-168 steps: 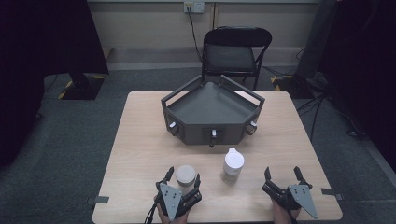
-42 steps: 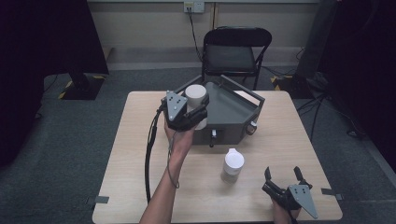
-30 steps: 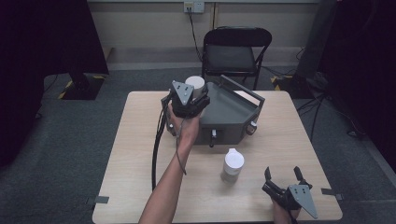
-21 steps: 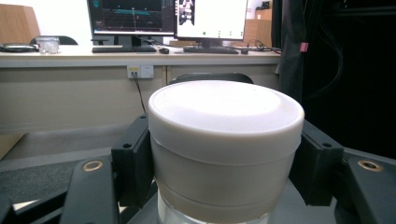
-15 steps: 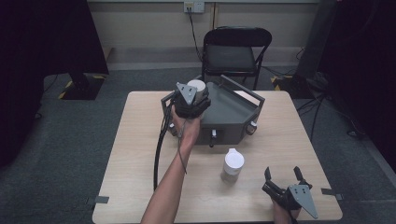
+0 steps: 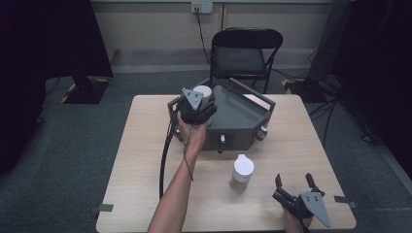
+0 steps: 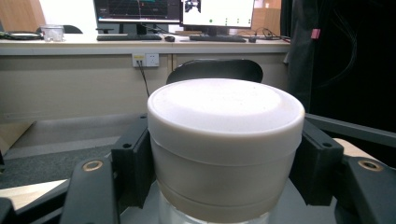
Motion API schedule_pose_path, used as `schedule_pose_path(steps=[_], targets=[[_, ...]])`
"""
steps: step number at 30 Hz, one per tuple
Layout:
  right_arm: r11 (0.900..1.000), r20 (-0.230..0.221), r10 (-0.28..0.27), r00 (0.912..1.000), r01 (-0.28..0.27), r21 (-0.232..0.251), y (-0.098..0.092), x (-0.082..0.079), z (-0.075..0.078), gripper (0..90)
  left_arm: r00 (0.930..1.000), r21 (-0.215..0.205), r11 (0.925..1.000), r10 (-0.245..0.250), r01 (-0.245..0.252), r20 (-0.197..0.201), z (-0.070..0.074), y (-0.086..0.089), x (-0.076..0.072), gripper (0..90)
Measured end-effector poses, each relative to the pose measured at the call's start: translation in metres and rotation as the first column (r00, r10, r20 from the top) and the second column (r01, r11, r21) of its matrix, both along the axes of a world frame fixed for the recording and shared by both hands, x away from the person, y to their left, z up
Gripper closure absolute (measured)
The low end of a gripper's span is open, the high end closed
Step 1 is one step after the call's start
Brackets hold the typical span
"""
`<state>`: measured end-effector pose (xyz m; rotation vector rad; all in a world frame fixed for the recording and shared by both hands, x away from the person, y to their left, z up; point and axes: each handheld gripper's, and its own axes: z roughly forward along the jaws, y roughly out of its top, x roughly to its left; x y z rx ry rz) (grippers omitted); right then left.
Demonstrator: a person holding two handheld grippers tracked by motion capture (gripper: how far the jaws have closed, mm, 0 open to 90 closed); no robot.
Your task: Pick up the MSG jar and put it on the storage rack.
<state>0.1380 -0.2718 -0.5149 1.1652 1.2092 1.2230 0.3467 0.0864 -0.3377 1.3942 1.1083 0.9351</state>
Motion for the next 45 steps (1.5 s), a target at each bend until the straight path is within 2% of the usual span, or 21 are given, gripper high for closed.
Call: schedule_pose_path(steps=[5, 29, 30, 31, 32, 34, 37, 39, 45], targets=[[1.0, 0.0, 0.0, 1.0, 0.0, 0.001, 0.0, -0.0001, -0.0001, 0.8, 0.9998, -0.005, 1.0, 0.005, -0.005, 0.017, -0.0052, -0.0011, -0.002, 33.7], [1.0, 0.0, 0.0, 1.0, 0.0, 0.0, 0.0, 0.0, 0.0, 0.8, 0.9999, 0.02, 0.9998, 0.009, -0.009, 0.006, -0.0004, -0.0018, -0.0015, 33.6], [1.0, 0.0, 0.0, 1.0, 0.0, 0.0, 0.0, -0.0001, 0.0, 0.8, 0.9998, 0.027, 0.9994, 0.021, -0.021, 0.007, -0.0002, -0.0038, -0.0019, 32.0], [1.0, 0.0, 0.0, 1.0, 0.0, 0.0, 0.0, -0.0001, 0.0, 0.8, 0.9993, 0.017, 0.9992, 0.036, -0.036, 0.006, -0.0005, -0.0055, -0.0015, 24.1], [1.0, 0.0, 0.0, 1.0, 0.0, 0.001, 0.0, -0.0001, 0.0, 0.8, 0.9993, 0.006, 0.9993, 0.037, -0.037, 0.003, -0.0006, -0.0047, -0.001, 11.8], [1.0, 0.0, 0.0, 1.0, 0.0, 0.0, 0.0, -0.0001, 0.0, 0.8, 0.999, -0.021, 0.9988, 0.045, -0.045, 0.006, -0.0007, -0.0038, -0.0015, 1.9], [1.0, 0.0, -0.001, 1.0, 0.001, 0.0, 0.0002, 0.0, 0.0, 0.9, 0.9983, -0.021, 0.9986, 0.049, -0.049, 0.031, -0.001, -0.003, -0.0047, 0.0], [1.0, 0.0, -0.002, 1.0, 0.002, -0.001, 0.0003, 0.0, 0.0, 0.8, 0.9985, -0.035, 0.9983, 0.047, -0.046, 0.026, 0.0006, -0.001, -0.0056, 0.0], [1.0, 0.0, -0.003, 1.0, 0.003, -0.001, 0.0006, 0.0, 0.0, 0.8, 0.9983, -0.044, 0.9975, 0.055, -0.054, 0.017, -0.0002, 0.0016, -0.0085, 0.0]])
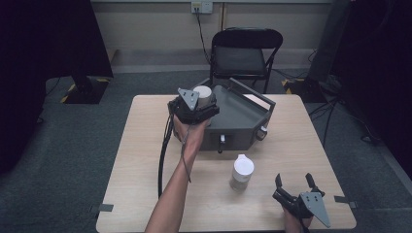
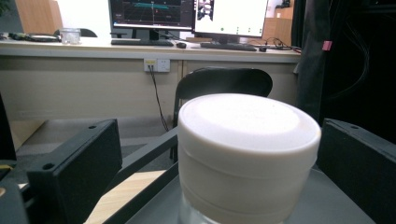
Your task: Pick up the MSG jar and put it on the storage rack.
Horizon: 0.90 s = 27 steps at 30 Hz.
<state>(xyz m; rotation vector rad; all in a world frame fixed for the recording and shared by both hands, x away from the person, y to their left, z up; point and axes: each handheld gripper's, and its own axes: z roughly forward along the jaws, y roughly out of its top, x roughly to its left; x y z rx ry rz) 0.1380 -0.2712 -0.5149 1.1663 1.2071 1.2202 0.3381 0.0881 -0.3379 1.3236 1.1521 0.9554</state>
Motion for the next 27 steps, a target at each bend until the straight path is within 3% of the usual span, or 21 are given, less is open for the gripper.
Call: schedule_pose_path(steps=[10, 15, 27], targets=[[1.0, 0.0, -0.001, 1.0, 0.001, 0.0, 0.0, 0.0, 0.0, 0.8, 0.9996, 0.007, 1.0, 0.004, -0.004, 0.026, -0.005, 0.006, -0.013, 0.0], [1.0, 0.0, -0.002, 1.0, 0.002, 0.0, 0.0, 0.0, 0.0, 0.8, 0.9959, -0.01, 0.9999, 0.0, 0.001, 0.091, -0.014, 0.013, -0.031, 0.0], [1.0, 0.0, -0.004, 1.0, 0.004, 0.0, 0.001, 0.0, 0.0, 0.8, 0.9878, -0.026, 0.9997, 0.004, 0.0, 0.156, -0.038, 0.02, -0.069, 0.0]])
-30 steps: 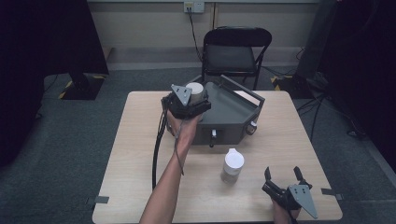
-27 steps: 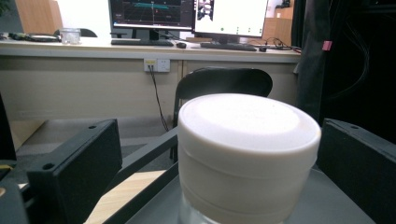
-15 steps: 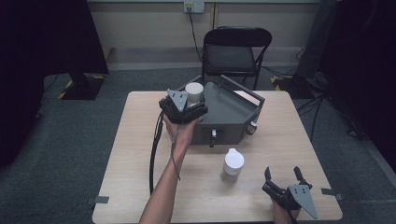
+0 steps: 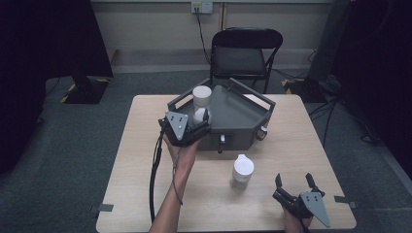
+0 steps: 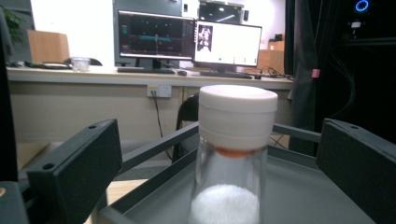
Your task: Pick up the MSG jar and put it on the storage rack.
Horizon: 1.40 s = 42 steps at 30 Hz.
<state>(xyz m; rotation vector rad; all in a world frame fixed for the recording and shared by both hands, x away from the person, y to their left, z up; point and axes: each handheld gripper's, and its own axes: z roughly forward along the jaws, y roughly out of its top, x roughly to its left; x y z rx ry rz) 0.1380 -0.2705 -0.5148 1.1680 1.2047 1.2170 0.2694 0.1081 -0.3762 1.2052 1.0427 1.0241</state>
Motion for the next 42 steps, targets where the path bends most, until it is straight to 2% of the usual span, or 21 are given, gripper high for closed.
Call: schedule_pose_path(steps=[6, 9, 11, 14, 17, 22, 25, 27, 35, 38, 40, 42], targets=[[1.0, 0.0, -0.001, 1.0, 0.001, 0.0, 0.0, 0.0, 0.0, 0.8, 0.9998, 0.0, 1.0, 0.0, 0.0, 0.021, -0.006, 0.004, -0.016, 0.0], [1.0, 0.0, -0.001, 1.0, 0.001, 0.001, 0.0, 0.0, 0.0, 0.8, 0.9994, -0.018, 0.9998, 0.001, 0.0, 0.034, -0.009, 0.008, -0.025, 0.0], [1.0, 0.0, -0.001, 1.0, 0.001, 0.0, 0.0, 0.0, 0.0, 0.9, 0.9994, -0.031, 0.9995, 0.002, 0.0, 0.035, -0.011, 0.011, -0.031, 0.0], [1.0, 0.0, -0.002, 1.0, 0.002, 0.0, 0.0, 0.0, 0.0, 0.9, 0.9995, -0.025, 0.9997, 0.008, -0.007, 0.03, -0.012, 0.014, -0.037, 0.0], [1.0, 0.0, -0.003, 1.0, 0.003, 0.0, 0.001, 0.0, 0.0, 0.8, 0.998, -0.034, 0.9994, 0.008, -0.006, 0.063, -0.022, 0.017, -0.046, 0.0], [1.0, 0.0, -0.002, 1.0, 0.002, 0.0, 0.0, 0.0, 0.0, 0.8, 0.9969, -0.018, 0.9991, 0.04, -0.039, 0.067, -0.034, 0.017, -0.06, 0.0], [1.0, 0.0, -0.002, 1.0, 0.002, 0.001, 0.0, 0.0, 0.0, 0.7, 0.997, -0.046, 0.9982, 0.042, -0.039, 0.065, -0.043, 0.019, -0.07, 0.0], [1.0, 0.0, -0.002, 1.0, 0.002, 0.001, 0.0, 0.0, 0.0, 0.7, 0.9958, -0.052, 0.997, 0.061, -0.057, 0.068, -0.049, 0.018, -0.077, 0.0], [1.0, 0.0, -0.002, 1.0, 0.002, 0.001, 0.0, 0.0, 0.0, 0.7, 0.9965, -0.038, 0.9964, 0.077, -0.076, 0.031, -0.067, 0.018, -0.088, 0.0], [1.0, 0.0, -0.002, 1.0, 0.002, 0.001, 0.0, 0.0, 0.0, 0.8, 0.9983, -0.056, 0.9968, 0.057, -0.056, 0.015, -0.073, 0.021, -0.091, 0.0], [1.0, 0.0, -0.003, 1.0, 0.003, 0.001, 0.001, 0.0, 0.0, 0.7, 0.9976, -0.034, 0.9972, 0.067, -0.066, 0.016, -0.078, 0.02, -0.093, 0.0], [1.0, 0.0, -0.003, 1.0, 0.003, 0.001, 0.001, 0.0, 0.0, 0.7, 0.9972, -0.031, 0.9968, 0.074, -0.073, 0.014, -0.084, 0.02, -0.095, 0.0]])
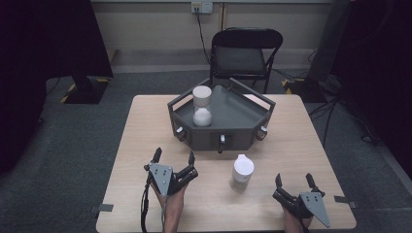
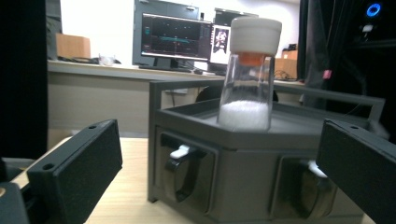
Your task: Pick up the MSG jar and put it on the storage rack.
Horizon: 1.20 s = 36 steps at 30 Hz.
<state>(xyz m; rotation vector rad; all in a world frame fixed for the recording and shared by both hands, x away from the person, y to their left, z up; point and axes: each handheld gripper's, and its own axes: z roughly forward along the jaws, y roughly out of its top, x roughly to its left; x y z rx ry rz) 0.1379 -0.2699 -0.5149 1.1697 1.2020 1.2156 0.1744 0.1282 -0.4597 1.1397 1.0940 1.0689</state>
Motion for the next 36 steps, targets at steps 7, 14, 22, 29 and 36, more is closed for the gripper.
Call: schedule_pose_path(steps=[7, 14, 22, 29, 36], targets=[[1.0, 0.0, -0.001, 1.0, 0.001, -0.001, 0.0, 0.0, 0.0, 0.7, 0.9995, 0.028, 0.9994, 0.02, -0.019, -0.026, -0.021, 0.001, -0.003, 0.0], [1.0, 0.0, -0.001, 1.0, 0.001, -0.001, 0.0, 0.0, 0.0, 0.7, 0.9949, 0.032, 0.9982, 0.053, -0.051, -0.086, -0.04, 0.0, -0.004, 0.0], [1.0, 0.0, -0.002, 1.0, 0.002, 0.0, 0.0, 0.0, 0.0, 0.8, 0.9912, 0.034, 0.9966, 0.078, -0.075, -0.107, -0.051, 0.0, -0.006, 0.0], [1.0, 0.0, -0.002, 1.0, 0.002, -0.001, 0.0, 0.0, 0.0, 0.8, 0.9921, 0.043, 0.9952, 0.092, -0.088, -0.086, -0.054, -0.002, -0.007, 0.0], [1.0, 0.0, -0.003, 1.0, 0.003, -0.001, 0.001, 0.0, 0.0, 0.8, 0.9904, 0.093, 0.9882, 0.128, -0.122, -0.052, -0.059, -0.013, -0.01, 0.4]])
